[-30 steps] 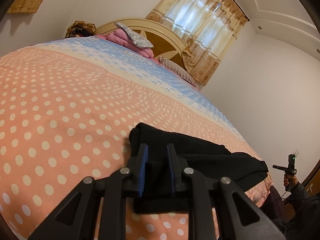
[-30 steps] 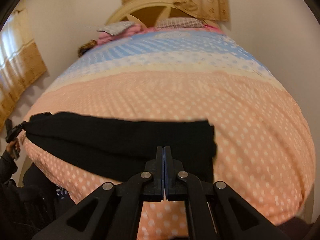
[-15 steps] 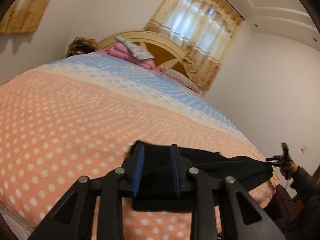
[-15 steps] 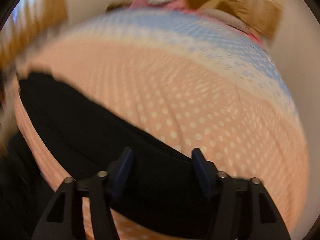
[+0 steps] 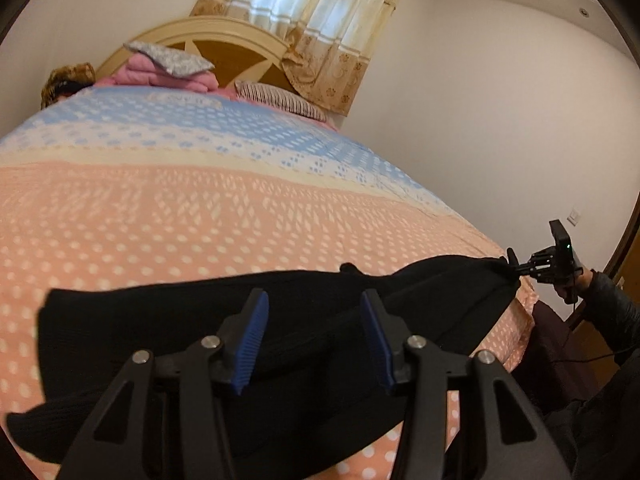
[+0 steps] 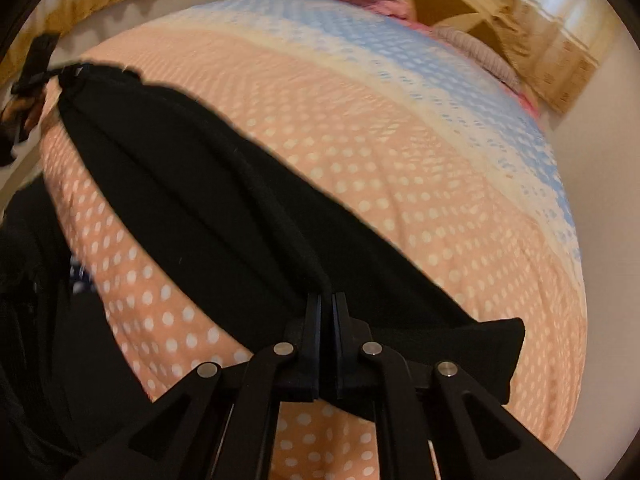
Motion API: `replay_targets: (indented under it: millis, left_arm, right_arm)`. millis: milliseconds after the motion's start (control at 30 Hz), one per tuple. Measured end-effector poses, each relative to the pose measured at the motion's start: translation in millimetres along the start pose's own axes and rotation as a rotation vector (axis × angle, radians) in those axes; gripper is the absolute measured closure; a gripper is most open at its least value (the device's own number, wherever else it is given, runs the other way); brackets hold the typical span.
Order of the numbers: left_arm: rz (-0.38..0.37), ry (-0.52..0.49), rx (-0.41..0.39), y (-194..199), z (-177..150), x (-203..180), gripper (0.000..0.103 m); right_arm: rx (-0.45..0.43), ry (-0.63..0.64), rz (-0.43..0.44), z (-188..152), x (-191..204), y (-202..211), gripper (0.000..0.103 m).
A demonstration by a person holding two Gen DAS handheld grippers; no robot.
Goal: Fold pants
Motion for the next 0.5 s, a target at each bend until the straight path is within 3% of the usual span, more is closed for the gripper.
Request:
replay_targets:
  millis: [267,500]
  left_arm:
    - [-0.044,-0.027,0.056,-13,-11,-24,0.053]
    - [-0.053,-0.016,0.091,-7,-36,-21,0.053]
  right_arm:
    - [0.091,0.077,0.016,6,13,-23,0.097]
    - [0.174,0.064,0.080,-63,40,-30,0.097]
Point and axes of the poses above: each gripper's, at about its wrist camera, not at the fingertips, and y roughly against the way its jaws point, x to its left, z to its top, the point moved 9 cm from there along -y, roughly the way its jaws point, and after that the axes turned 13 degrees about x, right-handed, at the moved point
